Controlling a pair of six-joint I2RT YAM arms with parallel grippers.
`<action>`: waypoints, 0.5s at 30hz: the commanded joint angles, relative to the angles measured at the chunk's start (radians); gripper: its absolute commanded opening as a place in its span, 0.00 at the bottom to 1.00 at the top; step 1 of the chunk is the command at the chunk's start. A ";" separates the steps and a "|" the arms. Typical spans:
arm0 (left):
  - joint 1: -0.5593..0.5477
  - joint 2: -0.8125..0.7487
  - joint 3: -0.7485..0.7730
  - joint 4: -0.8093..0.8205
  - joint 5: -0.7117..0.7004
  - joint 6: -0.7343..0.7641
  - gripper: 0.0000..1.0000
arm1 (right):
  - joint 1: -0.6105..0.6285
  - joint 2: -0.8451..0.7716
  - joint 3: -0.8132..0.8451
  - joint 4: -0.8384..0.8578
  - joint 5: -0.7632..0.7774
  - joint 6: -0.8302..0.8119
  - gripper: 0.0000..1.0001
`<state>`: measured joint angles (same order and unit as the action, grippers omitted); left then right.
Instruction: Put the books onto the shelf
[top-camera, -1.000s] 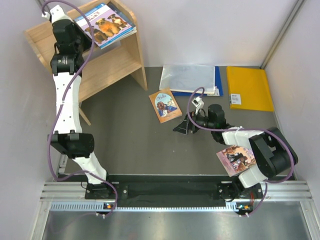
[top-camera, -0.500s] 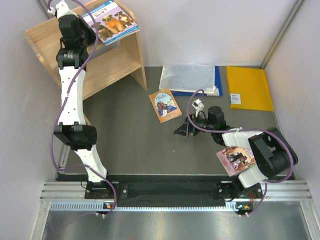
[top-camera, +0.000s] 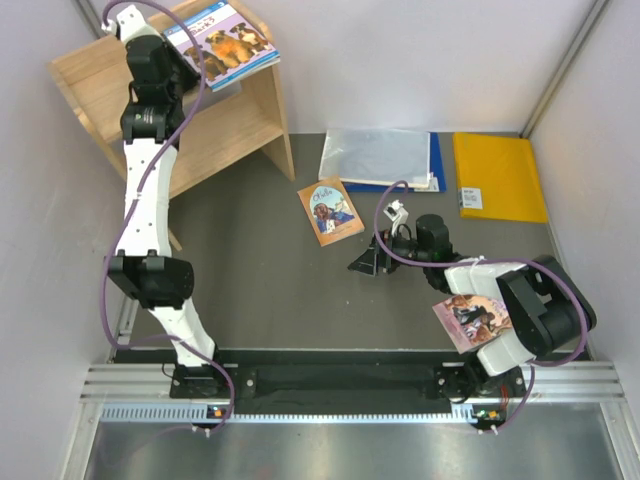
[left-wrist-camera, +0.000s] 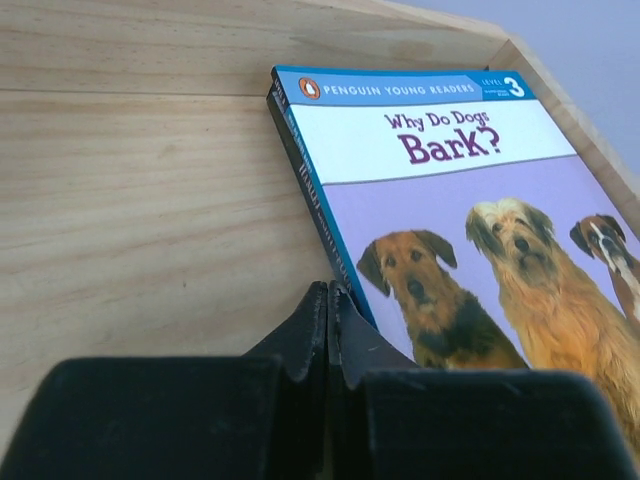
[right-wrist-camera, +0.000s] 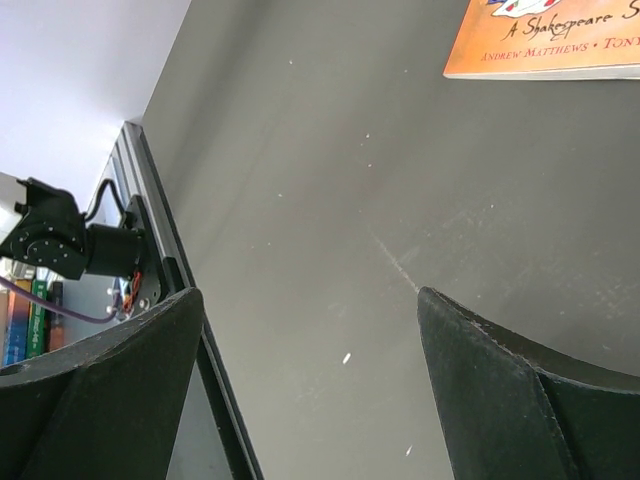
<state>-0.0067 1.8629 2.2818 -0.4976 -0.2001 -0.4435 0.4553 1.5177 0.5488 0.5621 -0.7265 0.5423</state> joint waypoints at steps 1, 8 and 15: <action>-0.006 -0.126 -0.135 -0.024 -0.033 0.045 0.00 | 0.010 -0.014 0.003 0.067 -0.019 -0.010 0.87; -0.007 -0.389 -0.364 0.102 -0.042 0.074 0.00 | 0.011 0.002 -0.001 0.091 -0.028 0.002 0.87; -0.016 -0.464 -0.378 0.168 0.292 0.081 0.00 | 0.011 0.012 -0.001 0.102 -0.028 0.007 0.87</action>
<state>-0.0139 1.4265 1.8919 -0.4252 -0.1318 -0.3851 0.4557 1.5219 0.5488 0.5995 -0.7341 0.5465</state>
